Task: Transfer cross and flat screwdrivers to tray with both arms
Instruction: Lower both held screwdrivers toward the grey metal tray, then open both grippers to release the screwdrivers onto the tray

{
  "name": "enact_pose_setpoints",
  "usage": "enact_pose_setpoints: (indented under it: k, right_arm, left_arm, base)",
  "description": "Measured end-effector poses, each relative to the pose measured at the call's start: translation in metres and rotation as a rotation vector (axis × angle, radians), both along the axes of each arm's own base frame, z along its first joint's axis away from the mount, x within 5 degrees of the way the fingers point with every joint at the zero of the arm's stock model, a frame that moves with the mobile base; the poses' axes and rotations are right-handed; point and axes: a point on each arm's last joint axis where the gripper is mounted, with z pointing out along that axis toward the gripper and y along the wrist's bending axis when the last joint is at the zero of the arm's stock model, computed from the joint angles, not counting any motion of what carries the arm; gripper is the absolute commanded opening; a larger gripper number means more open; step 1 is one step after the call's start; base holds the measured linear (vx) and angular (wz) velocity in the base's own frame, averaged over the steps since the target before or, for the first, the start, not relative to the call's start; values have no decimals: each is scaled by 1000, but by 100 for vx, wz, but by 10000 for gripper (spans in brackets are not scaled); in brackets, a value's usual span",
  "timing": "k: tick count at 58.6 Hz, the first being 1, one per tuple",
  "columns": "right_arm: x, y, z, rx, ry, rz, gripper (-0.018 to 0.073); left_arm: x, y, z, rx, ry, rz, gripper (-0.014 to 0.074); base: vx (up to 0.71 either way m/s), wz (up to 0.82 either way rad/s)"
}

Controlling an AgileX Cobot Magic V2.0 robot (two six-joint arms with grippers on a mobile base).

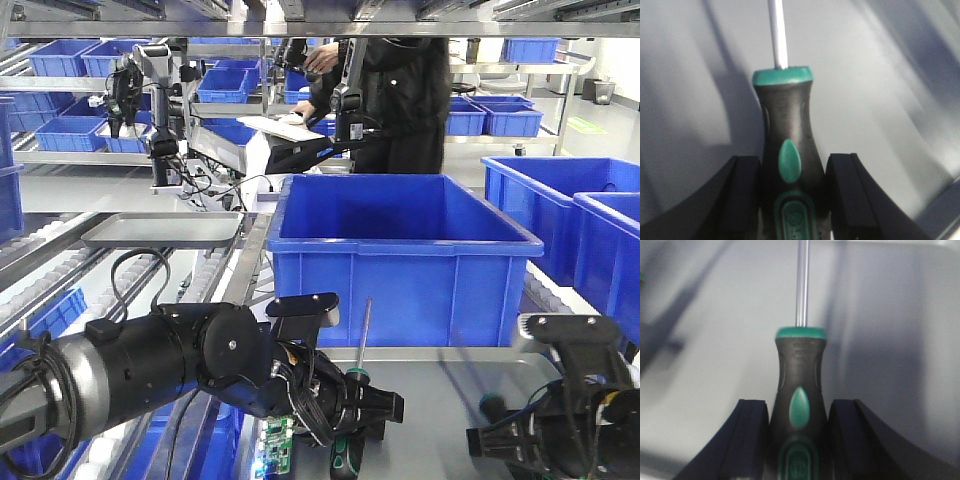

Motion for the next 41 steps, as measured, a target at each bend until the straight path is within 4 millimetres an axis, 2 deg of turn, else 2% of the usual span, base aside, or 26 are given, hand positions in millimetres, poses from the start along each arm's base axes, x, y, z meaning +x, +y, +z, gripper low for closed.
enact_pose_setpoints:
  k: [18,41]
  right_arm:
    - [13,2,-12,0,-19,-10,-8]
    - [19,3,-15,1,-41,-16,-4]
  left_arm:
    - [1,0,1,-28,20,50,3]
    - [3,-1,-5,-38,61,89,3]
  base:
    - [0,0]
    - [0,0]
